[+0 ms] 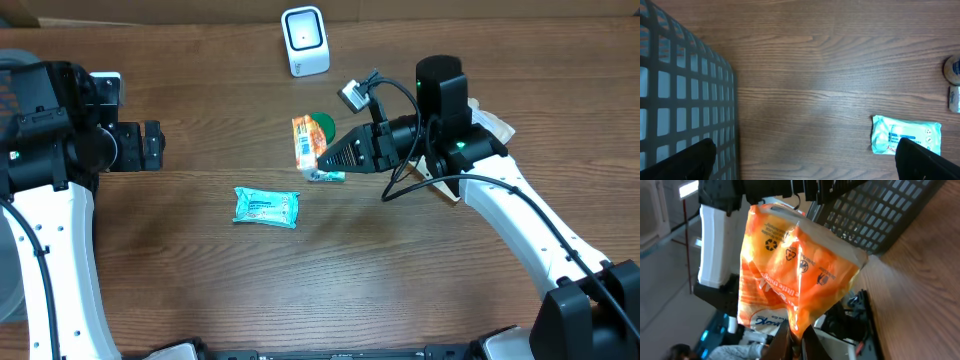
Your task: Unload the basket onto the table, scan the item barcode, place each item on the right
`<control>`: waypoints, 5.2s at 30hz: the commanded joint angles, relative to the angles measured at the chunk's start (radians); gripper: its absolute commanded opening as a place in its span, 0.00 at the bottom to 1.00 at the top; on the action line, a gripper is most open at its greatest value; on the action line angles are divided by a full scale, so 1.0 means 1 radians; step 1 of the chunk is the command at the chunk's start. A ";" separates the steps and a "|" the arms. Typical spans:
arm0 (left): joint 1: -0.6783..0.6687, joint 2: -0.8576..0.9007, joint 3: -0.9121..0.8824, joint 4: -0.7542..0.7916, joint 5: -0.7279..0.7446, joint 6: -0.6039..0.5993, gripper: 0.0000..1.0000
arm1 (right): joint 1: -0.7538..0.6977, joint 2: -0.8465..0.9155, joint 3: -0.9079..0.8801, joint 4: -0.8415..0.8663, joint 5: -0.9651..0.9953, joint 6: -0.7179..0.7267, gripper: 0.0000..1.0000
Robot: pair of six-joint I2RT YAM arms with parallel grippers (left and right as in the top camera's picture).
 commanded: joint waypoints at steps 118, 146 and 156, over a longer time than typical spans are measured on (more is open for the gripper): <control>0.005 -0.011 0.023 0.000 -0.003 0.015 1.00 | -0.311 0.407 0.529 -1.219 1.287 -0.388 0.04; 0.005 -0.011 0.023 0.000 -0.003 0.015 1.00 | -0.257 0.238 0.514 -1.246 1.144 -0.565 0.68; 0.005 -0.011 0.023 0.001 -0.003 0.015 0.99 | -0.028 0.260 0.314 -0.764 1.144 -0.713 0.75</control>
